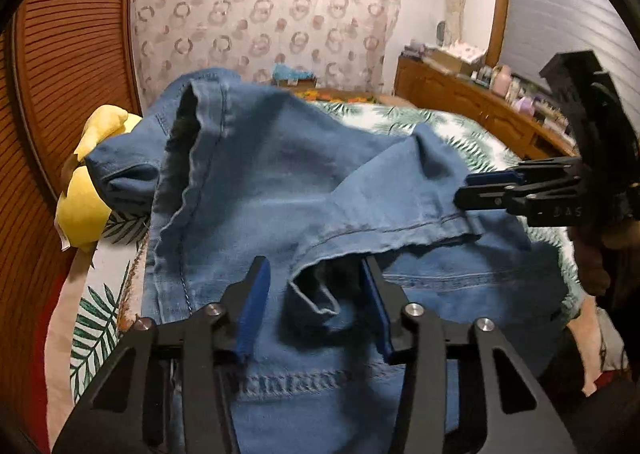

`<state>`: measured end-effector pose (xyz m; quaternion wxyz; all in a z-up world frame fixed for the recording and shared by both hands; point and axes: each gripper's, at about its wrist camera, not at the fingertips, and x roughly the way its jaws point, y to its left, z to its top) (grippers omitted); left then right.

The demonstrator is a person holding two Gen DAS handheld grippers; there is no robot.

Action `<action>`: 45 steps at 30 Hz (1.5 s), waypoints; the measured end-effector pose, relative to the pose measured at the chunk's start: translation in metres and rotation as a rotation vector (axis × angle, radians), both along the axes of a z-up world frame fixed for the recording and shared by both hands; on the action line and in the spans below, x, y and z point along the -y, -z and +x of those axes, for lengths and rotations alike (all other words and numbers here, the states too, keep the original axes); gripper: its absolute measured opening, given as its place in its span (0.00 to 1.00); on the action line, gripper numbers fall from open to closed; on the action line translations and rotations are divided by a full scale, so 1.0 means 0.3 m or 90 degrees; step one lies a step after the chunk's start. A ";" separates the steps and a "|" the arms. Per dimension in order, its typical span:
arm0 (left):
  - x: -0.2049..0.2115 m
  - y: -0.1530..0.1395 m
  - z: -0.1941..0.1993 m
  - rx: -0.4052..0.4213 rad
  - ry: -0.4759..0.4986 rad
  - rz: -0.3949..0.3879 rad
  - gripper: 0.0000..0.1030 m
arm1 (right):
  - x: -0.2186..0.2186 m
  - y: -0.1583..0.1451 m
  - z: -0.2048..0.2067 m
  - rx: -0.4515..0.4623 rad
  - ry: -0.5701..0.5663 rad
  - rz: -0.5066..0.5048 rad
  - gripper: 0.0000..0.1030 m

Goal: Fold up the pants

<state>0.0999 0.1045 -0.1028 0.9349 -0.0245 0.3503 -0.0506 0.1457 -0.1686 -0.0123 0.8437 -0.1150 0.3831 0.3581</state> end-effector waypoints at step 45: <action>-0.116 -0.062 -0.249 0.029 -0.003 -0.068 0.08 | -0.691 -0.175 0.126 0.086 -0.161 0.021 0.03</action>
